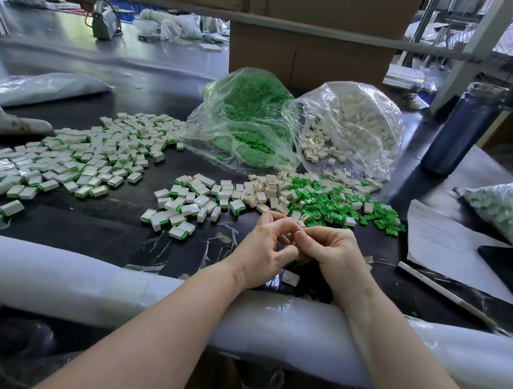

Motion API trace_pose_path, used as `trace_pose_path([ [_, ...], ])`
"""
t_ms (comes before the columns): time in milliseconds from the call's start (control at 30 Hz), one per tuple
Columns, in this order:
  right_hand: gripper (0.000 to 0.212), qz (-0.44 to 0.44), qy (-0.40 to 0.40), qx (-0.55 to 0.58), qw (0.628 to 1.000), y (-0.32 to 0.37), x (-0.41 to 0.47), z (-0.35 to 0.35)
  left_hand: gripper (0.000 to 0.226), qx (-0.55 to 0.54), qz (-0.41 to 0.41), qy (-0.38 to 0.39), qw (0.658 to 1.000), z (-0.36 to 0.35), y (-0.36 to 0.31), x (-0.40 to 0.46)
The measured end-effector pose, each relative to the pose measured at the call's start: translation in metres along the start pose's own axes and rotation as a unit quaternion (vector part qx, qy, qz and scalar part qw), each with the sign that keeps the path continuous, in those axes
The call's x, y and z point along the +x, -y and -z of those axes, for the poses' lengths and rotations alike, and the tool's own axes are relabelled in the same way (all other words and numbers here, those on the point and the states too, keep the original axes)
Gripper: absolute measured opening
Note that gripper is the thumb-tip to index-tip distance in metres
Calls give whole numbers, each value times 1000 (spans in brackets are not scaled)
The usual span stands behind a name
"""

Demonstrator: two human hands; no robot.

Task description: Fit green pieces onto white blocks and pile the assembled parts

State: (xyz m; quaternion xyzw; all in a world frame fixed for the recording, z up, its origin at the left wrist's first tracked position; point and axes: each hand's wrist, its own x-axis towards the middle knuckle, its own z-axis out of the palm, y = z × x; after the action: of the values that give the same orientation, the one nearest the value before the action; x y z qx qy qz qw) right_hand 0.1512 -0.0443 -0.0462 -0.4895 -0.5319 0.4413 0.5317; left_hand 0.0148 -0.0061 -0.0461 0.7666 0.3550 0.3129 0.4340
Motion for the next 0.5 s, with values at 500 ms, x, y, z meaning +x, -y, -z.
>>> trace_pose_path([
  [500, 17, -4, -24, 3, 1000, 4, -1, -5, 14, -30, -7, -20, 999, 2, 2, 0],
])
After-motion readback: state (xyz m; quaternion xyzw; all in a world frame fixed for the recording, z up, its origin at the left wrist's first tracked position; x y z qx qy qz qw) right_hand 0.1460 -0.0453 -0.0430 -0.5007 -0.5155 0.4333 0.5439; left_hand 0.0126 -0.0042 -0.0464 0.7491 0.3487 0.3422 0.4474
